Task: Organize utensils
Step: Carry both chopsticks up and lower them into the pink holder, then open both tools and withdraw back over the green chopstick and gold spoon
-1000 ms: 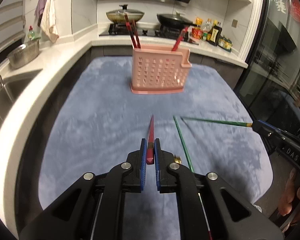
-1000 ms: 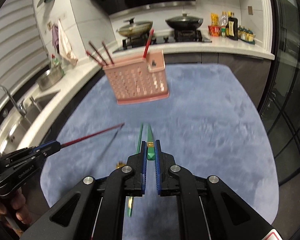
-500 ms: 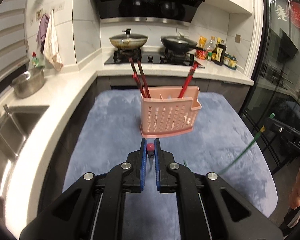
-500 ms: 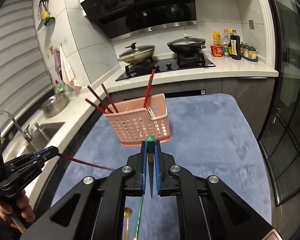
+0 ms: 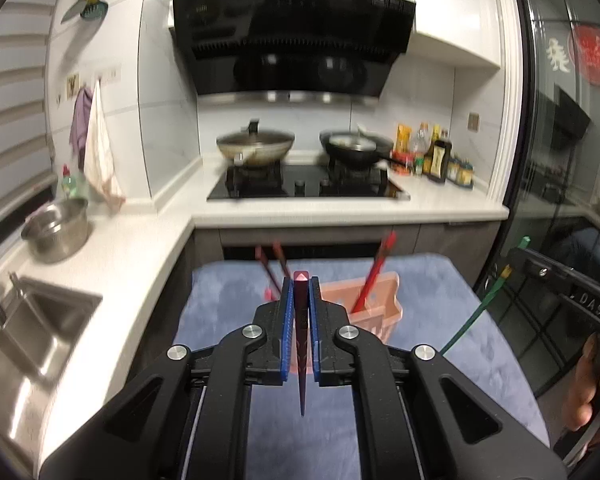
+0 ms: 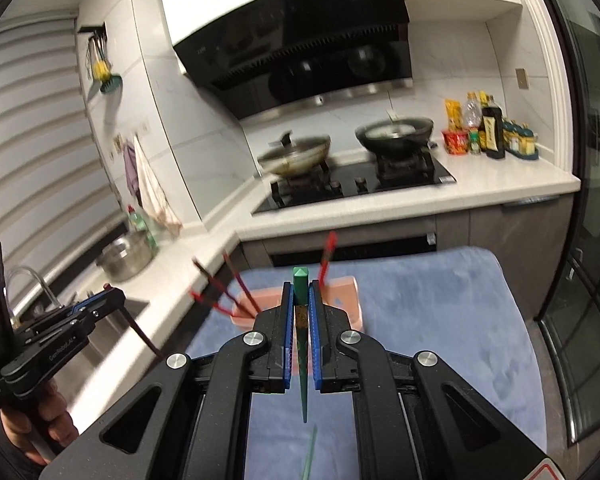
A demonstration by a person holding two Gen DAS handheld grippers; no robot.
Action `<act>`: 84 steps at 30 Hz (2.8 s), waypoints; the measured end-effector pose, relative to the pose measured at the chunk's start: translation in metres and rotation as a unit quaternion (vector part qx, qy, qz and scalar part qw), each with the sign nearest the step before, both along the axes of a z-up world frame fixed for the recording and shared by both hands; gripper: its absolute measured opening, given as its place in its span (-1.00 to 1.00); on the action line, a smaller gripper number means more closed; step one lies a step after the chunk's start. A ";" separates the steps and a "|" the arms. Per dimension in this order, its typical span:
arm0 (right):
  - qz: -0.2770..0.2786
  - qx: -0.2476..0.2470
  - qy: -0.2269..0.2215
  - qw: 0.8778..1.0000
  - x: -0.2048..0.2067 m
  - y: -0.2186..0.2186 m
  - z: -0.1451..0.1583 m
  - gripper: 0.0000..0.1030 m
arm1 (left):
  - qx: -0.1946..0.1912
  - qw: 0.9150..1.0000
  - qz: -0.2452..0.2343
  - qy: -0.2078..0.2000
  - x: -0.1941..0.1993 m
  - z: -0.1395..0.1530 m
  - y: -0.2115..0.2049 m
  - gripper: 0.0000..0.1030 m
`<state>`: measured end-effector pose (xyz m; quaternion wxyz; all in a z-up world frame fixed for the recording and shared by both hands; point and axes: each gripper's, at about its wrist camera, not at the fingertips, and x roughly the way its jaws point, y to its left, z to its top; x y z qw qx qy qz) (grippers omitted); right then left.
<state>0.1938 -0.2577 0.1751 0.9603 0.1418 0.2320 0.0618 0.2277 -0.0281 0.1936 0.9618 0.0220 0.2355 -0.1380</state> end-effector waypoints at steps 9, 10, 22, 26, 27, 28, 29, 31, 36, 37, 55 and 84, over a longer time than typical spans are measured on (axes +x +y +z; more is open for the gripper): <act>0.004 -0.001 -0.065 0.998 0.055 0.008 0.050 -0.86 | -0.033 0.997 0.007 -0.068 0.041 0.058 -0.013 -0.87; 0.003 -0.002 -0.068 0.998 0.061 0.009 0.052 -0.86 | -0.036 0.997 0.009 -0.070 0.046 0.058 -0.012 -0.87; -0.002 -0.004 -0.018 1.000 0.128 0.009 0.007 -0.86 | -0.054 0.997 0.023 -0.049 0.103 0.031 -0.015 -0.87; 0.000 0.000 0.005 1.000 0.138 0.011 -0.014 -0.86 | -0.051 0.998 0.026 -0.024 0.113 0.009 -0.018 -0.87; 0.002 0.002 0.011 1.000 0.140 0.012 -0.020 -0.86 | -0.050 0.998 0.026 -0.018 0.116 0.004 -0.019 -0.87; 0.004 0.001 0.016 1.000 0.142 0.012 -0.024 -0.86 | -0.048 0.998 0.026 -0.014 0.117 0.001 -0.019 -0.87; 0.005 -0.002 0.020 1.000 0.142 0.014 -0.027 -0.86 | -0.047 0.998 0.027 -0.012 0.119 -0.003 -0.020 -0.87; 0.008 -0.008 0.025 1.000 0.144 0.017 -0.031 -0.86 | -0.043 0.999 0.027 -0.006 0.121 -0.009 -0.023 -0.87; 0.009 -0.012 0.034 0.999 0.148 0.021 -0.036 -0.85 | -0.043 0.999 0.030 0.004 0.126 -0.016 -0.023 -0.86; 0.010 -0.009 0.036 0.999 0.148 0.020 -0.037 -0.84 | -0.045 0.999 0.031 0.005 0.126 -0.017 -0.022 -0.86; 0.008 -0.026 0.028 0.999 0.123 0.024 -0.030 -0.60 | -0.038 0.998 0.049 -0.004 0.101 -0.016 -0.013 -0.36; 0.030 -0.060 0.115 0.991 -0.019 0.057 -0.107 -0.60 | 0.009 0.996 0.050 0.077 -0.008 -0.104 0.003 -0.36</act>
